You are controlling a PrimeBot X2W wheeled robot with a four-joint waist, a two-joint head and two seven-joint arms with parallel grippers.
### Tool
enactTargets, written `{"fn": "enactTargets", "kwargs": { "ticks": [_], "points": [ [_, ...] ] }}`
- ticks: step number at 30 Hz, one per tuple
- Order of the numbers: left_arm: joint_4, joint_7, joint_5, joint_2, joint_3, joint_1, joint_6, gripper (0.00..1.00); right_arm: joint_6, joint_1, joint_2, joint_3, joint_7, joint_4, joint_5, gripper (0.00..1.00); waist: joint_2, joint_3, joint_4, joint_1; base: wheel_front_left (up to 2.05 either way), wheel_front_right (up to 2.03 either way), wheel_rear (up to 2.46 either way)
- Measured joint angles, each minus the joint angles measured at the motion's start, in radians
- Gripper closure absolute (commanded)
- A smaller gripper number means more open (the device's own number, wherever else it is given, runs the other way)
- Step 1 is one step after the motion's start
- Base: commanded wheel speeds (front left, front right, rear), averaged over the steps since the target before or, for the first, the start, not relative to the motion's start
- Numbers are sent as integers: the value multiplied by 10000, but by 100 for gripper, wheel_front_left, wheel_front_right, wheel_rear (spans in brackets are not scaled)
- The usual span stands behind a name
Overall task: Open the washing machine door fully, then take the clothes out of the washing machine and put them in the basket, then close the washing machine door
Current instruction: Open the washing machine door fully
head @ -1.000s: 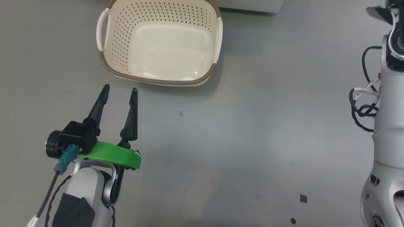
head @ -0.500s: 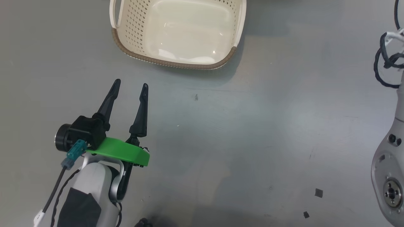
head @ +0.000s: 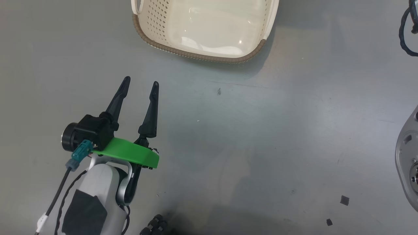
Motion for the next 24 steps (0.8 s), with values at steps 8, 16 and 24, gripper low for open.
{"fn": "enactTargets", "kwargs": {
  "ticks": [8, 16, 24],
  "points": [
    [17, 0, -73, -4, -79, -86, 88, 0, -21, -344, -17, 61, 339, 692, 222, 100, 0, 71, 165, 0, 0, 0, 0],
    [23, 0, -71, -12, -150, -144, 176, 0, -98, -827, -86, -142, 665, 1335, 849, 100, 0, 85, 284, 0, 0, 0, 0],
    [35, 0, -65, -13, -286, -156, 190, 0, -100, -1128, -213, -232, 1214, 1879, 1348, 100, 0, 66, 288, 0, 0, 0, 0]
  ]
}}
